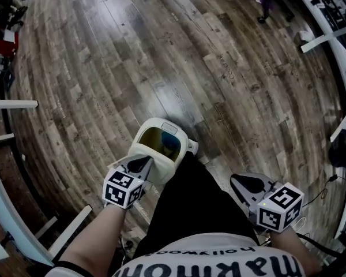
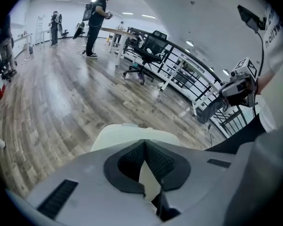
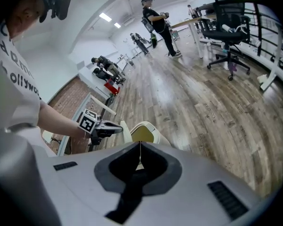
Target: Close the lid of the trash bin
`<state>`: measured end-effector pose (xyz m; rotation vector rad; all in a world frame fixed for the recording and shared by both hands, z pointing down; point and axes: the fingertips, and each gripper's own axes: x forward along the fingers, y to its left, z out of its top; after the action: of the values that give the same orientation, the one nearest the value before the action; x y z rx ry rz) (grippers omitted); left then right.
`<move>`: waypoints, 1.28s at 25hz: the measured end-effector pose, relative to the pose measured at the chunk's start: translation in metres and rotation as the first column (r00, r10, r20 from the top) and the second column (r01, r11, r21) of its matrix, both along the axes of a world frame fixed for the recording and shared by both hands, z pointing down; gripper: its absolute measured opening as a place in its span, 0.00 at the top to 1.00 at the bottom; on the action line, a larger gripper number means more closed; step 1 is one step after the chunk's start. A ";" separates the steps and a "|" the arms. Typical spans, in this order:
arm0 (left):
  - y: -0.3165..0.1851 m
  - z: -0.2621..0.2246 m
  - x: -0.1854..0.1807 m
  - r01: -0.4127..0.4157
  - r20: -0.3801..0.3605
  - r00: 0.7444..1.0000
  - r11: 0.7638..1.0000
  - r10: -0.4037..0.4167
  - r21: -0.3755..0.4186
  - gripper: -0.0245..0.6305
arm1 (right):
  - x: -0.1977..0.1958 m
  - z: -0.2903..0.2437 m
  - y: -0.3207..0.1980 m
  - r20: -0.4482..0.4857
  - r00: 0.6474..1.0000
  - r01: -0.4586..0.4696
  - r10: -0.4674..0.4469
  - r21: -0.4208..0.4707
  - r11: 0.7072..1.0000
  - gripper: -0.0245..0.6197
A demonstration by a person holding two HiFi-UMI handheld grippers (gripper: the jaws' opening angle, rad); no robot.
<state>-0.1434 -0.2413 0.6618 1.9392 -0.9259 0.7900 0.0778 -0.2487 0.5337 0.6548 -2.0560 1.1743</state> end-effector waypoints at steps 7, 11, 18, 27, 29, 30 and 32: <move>-0.026 0.033 0.011 -0.099 -0.012 0.995 0.994 0.099 -0.055 0.95 | -0.014 0.018 -0.001 0.009 0.999 -0.043 0.044 -0.082 0.996 0.95; -0.035 0.049 0.016 -0.124 -0.013 0.992 0.989 0.123 -0.080 0.95 | -0.011 0.027 -0.005 0.008 0.997 -0.078 0.079 -0.118 0.990 0.95; -0.051 0.083 0.020 -0.147 -0.007 0.989 0.980 0.148 -0.134 0.95 | -0.003 0.045 -0.003 0.003 0.982 -0.182 0.187 -0.206 0.961 0.95; -0.058 0.117 0.023 -0.160 0.021 0.986 0.963 0.168 -0.219 0.95 | 0.004 0.058 -0.005 -0.002 0.969 -0.241 0.248 -0.232 0.942 0.95; -0.058 0.121 0.024 -0.149 0.026 0.987 0.957 0.160 -0.248 0.95 | 0.005 0.059 -0.003 -0.003 0.966 -0.252 0.259 -0.239 0.938 0.95; -0.058 0.123 0.025 -0.143 0.026 0.988 0.955 0.155 -0.261 0.95 | 0.006 0.060 -0.003 -0.003 0.965 -0.254 0.261 -0.240 0.937 0.95; -0.061 0.127 0.026 -0.134 0.022 0.989 0.950 0.146 -0.283 0.95 | 0.007 0.062 -0.004 -0.003 0.965 -0.254 0.261 -0.238 0.937 0.95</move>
<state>-0.1178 -0.3022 0.7884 1.7565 -0.6638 0.9927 0.0851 -0.2522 0.5956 0.8105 -1.8520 1.5597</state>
